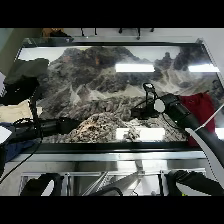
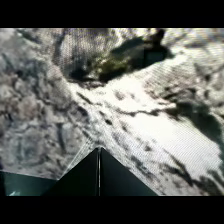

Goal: Fold the shirts.

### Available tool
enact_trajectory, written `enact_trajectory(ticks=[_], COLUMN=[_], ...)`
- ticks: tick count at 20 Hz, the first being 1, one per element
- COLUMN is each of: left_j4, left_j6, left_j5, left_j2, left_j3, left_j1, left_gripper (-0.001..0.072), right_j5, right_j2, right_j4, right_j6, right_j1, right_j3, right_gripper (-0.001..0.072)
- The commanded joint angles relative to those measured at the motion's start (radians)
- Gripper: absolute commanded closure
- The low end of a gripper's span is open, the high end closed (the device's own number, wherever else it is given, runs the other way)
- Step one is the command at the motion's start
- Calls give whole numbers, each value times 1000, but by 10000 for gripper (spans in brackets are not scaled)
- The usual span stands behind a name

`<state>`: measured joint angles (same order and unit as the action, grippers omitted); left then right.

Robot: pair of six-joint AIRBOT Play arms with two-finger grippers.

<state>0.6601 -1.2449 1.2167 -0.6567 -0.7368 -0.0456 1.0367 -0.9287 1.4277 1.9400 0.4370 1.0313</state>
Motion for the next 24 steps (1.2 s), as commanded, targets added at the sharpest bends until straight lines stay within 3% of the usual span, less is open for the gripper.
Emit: enact_trajectory(ticks=[1,4,8,9,10,11,16,19,21,24], left_j4=[0,13,273,326,373,409,644,741,735,759], left_j6=[2,2,-38,-35,-34,-34,23,23,23,36], left_j5=[14,13,-1,-27,-70,-129,-344,-373,-505,-842], left_j2=[3,3,-110,-171,-239,-322,-854,-1232,-1408,-1516], left_j3=[0,-11,-274,-375,-471,-571,-1072,-1374,-1420,-1269], left_j1=[2,14,188,246,290,327,372,373,373,359], left_gripper=[691,691,690,654,282,6,2,2,2,3], right_j5=[0,0,0,0,-1,0,0,0,0,0], right_j2=[0,0,0,0,0,-1,0,0,0,0], right_j4=[0,0,0,0,1,0,0,0,0,0], right_j6=[0,0,0,0,0,0,0,0,0,0], right_j1=[1,1,1,1,1,2,1,1,1,1], right_j3=[0,0,0,0,0,0,0,0,0,0], right_gripper=[700,699,700,700,700,699,700,700,699,700])
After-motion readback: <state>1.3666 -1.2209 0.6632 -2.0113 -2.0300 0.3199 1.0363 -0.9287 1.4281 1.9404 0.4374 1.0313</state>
